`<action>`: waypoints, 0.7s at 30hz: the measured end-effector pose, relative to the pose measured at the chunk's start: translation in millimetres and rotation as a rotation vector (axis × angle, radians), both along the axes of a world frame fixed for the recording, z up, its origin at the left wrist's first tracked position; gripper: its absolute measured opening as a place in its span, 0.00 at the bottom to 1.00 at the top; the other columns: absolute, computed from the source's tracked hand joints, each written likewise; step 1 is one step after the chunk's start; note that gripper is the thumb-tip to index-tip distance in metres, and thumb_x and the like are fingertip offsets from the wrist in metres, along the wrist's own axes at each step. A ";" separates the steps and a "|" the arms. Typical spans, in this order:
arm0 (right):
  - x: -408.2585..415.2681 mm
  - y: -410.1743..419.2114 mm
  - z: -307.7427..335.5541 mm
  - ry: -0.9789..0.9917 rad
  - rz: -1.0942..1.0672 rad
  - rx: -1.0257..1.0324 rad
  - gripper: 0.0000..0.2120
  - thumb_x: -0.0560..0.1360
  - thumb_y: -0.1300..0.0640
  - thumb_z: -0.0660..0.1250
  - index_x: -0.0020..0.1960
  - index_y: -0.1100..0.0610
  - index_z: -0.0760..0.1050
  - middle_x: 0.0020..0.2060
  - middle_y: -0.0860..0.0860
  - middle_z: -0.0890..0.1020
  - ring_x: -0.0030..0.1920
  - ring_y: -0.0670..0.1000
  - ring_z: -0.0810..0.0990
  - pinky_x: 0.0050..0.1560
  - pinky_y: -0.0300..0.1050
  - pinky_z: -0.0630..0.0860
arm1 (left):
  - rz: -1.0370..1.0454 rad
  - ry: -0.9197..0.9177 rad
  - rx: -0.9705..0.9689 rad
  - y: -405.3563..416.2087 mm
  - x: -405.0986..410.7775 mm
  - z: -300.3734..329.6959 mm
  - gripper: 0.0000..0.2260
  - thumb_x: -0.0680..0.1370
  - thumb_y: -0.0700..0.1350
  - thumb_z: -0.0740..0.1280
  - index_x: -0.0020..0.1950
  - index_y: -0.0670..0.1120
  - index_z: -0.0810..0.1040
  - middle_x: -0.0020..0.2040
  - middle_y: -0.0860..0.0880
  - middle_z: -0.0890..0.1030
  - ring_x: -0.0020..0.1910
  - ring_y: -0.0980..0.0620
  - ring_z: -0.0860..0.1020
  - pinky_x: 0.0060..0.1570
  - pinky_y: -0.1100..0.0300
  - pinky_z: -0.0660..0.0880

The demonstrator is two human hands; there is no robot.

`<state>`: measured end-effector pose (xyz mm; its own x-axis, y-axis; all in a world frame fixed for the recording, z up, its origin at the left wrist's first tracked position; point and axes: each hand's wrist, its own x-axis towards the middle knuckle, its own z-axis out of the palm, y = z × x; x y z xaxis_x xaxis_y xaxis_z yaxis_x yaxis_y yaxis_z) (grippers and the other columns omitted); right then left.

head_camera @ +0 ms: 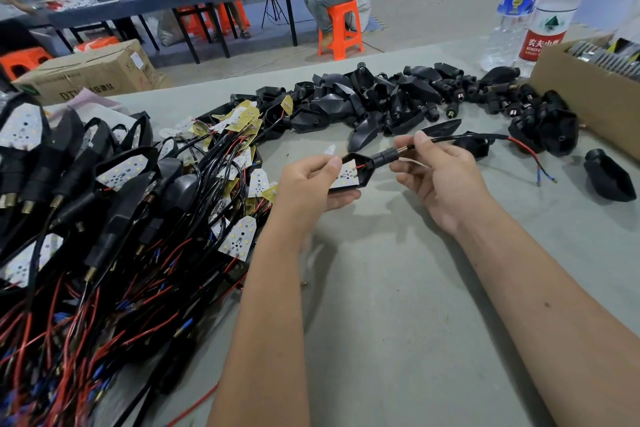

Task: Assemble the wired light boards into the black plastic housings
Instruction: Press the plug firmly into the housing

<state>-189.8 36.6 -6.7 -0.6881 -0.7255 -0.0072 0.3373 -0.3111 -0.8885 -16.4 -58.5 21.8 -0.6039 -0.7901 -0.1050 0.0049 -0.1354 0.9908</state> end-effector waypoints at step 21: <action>-5.2 1.7 3.2 -0.143 -0.089 0.001 0.12 0.85 0.58 0.63 0.48 0.64 0.78 0.34 0.55 0.85 0.35 0.49 0.85 0.34 0.36 0.79 | 0.015 0.167 0.333 -9.0 7.5 1.7 0.08 0.83 0.35 0.63 0.55 0.30 0.78 0.46 0.35 0.86 0.43 0.38 0.87 0.39 0.62 0.83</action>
